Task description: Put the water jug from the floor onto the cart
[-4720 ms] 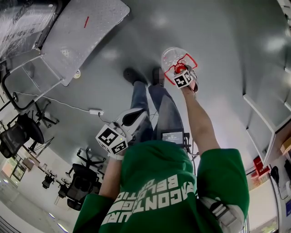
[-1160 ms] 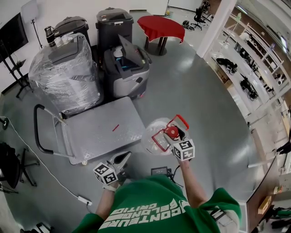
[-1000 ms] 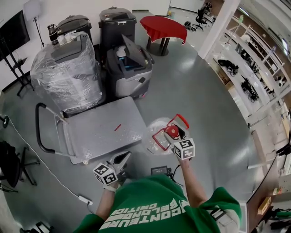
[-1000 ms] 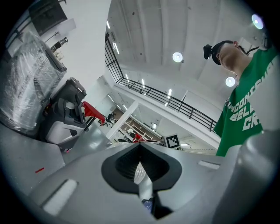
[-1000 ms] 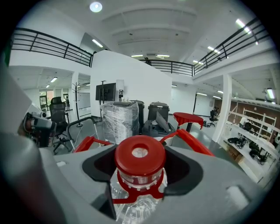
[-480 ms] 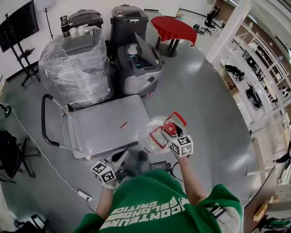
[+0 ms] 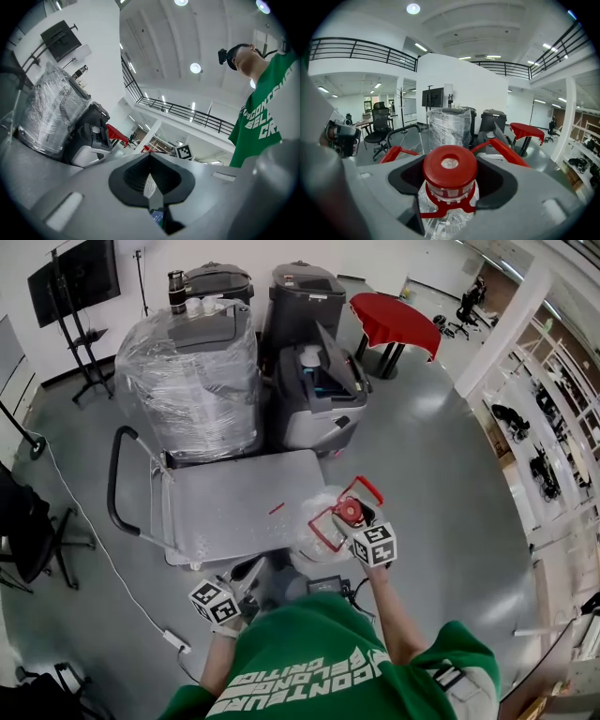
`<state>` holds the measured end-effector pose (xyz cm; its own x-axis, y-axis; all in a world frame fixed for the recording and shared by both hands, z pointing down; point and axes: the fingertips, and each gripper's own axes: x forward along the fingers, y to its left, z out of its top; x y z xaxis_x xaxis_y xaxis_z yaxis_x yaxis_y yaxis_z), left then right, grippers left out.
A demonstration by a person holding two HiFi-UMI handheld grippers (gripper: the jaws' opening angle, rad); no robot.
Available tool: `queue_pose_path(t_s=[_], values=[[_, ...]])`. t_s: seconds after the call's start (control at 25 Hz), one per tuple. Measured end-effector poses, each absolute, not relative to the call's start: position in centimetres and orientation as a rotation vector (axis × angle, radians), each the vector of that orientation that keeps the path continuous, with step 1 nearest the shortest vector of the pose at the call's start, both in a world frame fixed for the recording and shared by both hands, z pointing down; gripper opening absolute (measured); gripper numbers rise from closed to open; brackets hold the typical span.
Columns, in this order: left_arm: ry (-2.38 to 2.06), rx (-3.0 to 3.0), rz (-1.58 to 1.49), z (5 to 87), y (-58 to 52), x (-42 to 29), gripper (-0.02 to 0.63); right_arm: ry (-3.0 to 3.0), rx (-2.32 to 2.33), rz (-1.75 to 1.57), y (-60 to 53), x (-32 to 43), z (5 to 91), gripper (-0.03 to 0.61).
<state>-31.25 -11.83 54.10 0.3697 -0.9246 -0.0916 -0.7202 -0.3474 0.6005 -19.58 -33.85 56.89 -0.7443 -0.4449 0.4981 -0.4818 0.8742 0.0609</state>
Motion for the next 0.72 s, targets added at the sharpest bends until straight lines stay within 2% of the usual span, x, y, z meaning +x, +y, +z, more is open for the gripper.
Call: queue_pose_path(t_s=[0.72], values=[[-1.477,2.123,-0.546,53.6,-17.2,-37.6,0.014,-2.496,0.521,0.110,-38.3,-27.7,60.2,0.298]])
